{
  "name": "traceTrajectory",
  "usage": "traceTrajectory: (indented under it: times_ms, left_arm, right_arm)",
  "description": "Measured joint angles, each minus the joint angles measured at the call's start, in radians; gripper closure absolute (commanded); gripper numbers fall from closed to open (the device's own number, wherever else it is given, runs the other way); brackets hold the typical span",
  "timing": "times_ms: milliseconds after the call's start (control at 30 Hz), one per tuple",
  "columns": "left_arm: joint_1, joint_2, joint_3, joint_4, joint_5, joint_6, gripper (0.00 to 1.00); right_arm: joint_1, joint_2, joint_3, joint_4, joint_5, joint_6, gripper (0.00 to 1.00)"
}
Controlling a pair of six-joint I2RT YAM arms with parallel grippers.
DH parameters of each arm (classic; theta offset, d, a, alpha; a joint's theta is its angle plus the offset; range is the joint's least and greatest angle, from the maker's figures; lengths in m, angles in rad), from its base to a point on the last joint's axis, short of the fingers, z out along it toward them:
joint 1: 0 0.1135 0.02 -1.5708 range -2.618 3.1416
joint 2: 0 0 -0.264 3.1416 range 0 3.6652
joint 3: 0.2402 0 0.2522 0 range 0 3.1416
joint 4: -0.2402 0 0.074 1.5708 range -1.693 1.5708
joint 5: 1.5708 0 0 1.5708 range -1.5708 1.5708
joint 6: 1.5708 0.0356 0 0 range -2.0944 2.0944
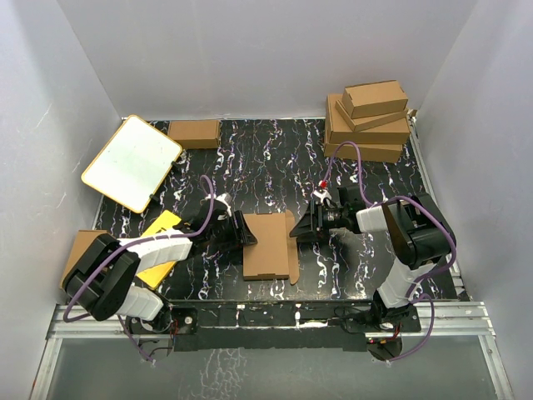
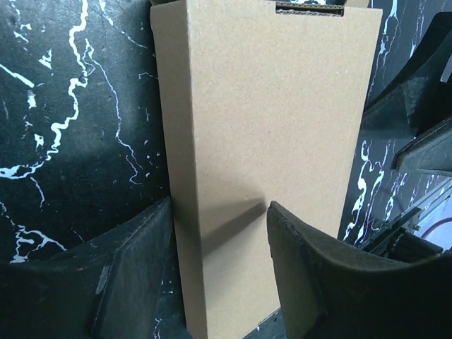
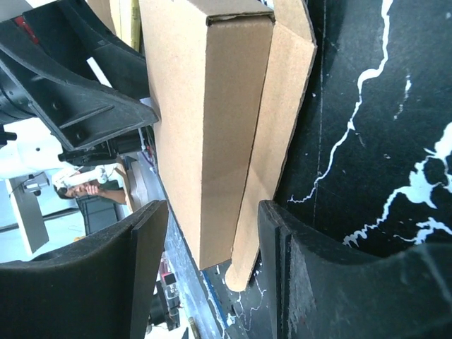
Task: Fold the paper box
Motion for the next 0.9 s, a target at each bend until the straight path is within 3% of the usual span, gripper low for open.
traceTrajectory:
  times_ms: [367,900]
  left_arm:
    - [0.000,0.010,0.005,0.009,0.008,0.000,0.46]
    - [0.000,0.016,0.009,0.006,0.008,0.008,0.49]
  right_arm:
    - [0.002,0.000,0.000,0.034,-0.033,0.028,0.43]
    - [0.002,-0.004,0.000,-0.003,0.032,-0.013,0.39]
